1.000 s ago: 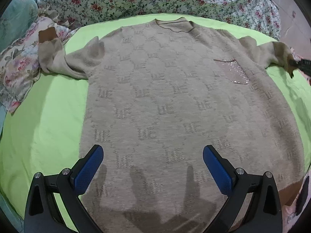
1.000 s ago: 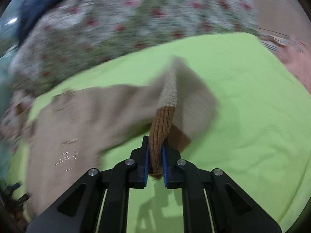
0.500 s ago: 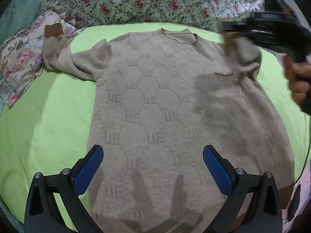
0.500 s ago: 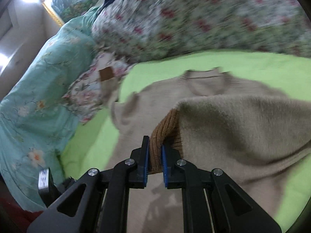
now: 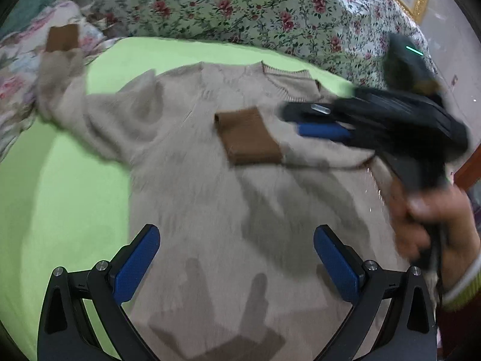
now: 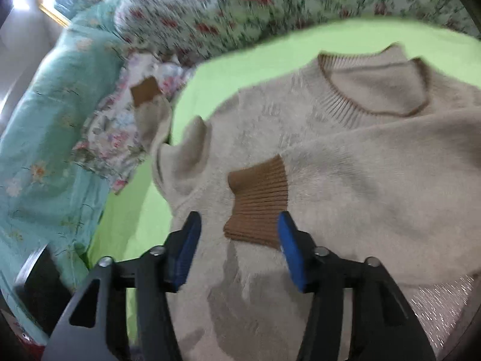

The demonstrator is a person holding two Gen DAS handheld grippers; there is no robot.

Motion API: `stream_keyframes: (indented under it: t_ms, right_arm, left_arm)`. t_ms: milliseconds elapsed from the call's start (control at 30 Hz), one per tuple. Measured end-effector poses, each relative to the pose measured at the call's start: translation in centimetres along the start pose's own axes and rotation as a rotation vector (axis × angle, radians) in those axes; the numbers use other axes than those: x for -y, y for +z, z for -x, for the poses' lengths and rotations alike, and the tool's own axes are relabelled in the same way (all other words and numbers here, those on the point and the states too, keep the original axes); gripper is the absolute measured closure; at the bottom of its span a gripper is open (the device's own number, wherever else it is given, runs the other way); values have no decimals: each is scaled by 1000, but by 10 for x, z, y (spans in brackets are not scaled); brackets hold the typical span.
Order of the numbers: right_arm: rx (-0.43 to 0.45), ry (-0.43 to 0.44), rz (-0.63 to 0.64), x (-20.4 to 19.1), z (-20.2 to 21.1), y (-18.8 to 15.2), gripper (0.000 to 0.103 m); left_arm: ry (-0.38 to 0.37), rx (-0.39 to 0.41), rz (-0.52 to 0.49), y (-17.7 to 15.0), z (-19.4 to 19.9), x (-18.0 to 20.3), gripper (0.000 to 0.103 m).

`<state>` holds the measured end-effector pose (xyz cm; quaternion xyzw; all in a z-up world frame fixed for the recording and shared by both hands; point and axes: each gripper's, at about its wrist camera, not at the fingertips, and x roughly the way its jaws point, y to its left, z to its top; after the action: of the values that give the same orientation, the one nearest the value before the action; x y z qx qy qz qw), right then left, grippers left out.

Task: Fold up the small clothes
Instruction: 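Carry the held sleeve across the sweater body toward the left tool, then grasp the other brown cuff with the left tool while the right tool releases its sleeve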

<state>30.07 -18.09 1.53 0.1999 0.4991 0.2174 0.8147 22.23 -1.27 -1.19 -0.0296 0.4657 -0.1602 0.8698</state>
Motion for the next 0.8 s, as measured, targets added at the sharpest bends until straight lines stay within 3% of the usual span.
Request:
stream_keyframes:
  t_ms: [100,267,367,400,433,467,500,633,733,800]
  right_arm:
    - [65,-12,-27,8,41,-11,45]
    - [194,-65,-102,34,120,-56,43]
    - [236,-103,-137,45,148,-80,43]
    - [247,-117,-146,47,154,-85,43]
    - [260,-137,-160,52,163,-93,43]
    - [266,-147,-167,55,167,-98,43]
    - [271,-155,-174,58,171,-101,43]
    - [292,-191,-208,75,188,-108,43]
    - [309,-263,-207,88,203,-110,43]
    - [307,-309,-226,104,208,-107,43]
  left_arm:
    - [-23,-13,21,29,-26,-6,1]
    - [-157,-95,138,65,-84,-20,2]
    - [-156,-89,139,74,-104,-11,7]
    - [-168,-67,121,78,-106,-4,22]
    - [-177,-63,109,80,-107,0,49]
    - [-191,-70,98,82,-111,5,67]
    - [-214,-86,93,84,-114,10,95]
    - [-191,-11,28,86,-80,18,96]
    - [-153,72,16,80,-40,-4,96]
    - [-121,57,50,77,-38,-26,96]
